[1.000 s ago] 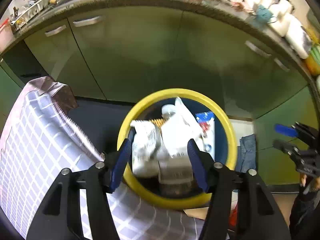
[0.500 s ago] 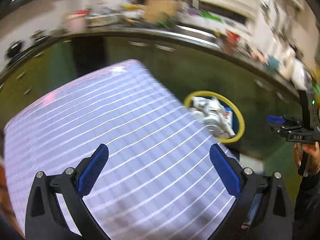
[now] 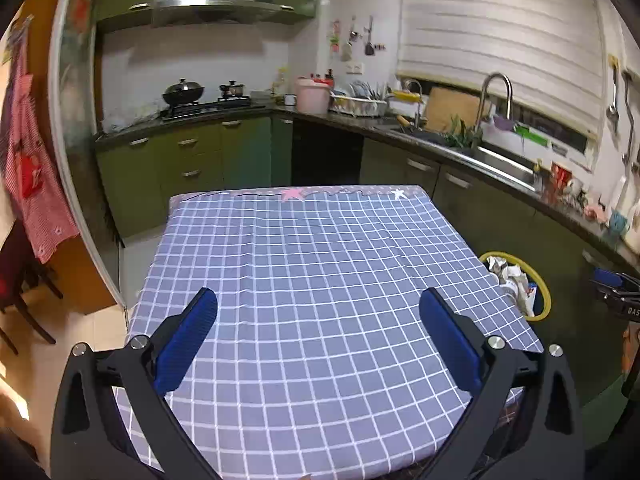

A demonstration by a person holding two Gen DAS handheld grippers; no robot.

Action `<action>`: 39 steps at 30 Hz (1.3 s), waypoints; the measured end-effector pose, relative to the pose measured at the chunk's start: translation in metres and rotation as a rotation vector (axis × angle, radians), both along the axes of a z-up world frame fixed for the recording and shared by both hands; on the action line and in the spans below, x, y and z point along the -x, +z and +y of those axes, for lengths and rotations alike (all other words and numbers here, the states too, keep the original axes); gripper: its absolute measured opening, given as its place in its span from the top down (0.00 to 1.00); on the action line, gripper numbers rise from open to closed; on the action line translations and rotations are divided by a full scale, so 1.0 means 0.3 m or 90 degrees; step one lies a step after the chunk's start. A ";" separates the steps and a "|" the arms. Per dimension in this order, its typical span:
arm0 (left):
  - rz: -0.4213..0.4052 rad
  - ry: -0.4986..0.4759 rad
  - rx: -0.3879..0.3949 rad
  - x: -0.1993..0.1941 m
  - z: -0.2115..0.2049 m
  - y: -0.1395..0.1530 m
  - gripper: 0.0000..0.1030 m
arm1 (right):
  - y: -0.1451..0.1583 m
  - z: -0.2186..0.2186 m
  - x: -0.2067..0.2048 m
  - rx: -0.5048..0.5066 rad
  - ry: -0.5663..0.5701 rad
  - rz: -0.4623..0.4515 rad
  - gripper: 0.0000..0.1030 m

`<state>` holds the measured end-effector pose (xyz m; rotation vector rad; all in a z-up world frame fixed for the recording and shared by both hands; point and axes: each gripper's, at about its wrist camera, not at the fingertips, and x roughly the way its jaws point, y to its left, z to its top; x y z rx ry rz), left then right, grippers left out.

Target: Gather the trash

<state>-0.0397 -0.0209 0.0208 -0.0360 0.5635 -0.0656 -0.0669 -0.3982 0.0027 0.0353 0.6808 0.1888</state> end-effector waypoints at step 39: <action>-0.017 -0.027 0.001 0.117 -0.003 0.043 0.06 | 0.125 0.025 0.189 -0.003 -0.045 -0.092 0.05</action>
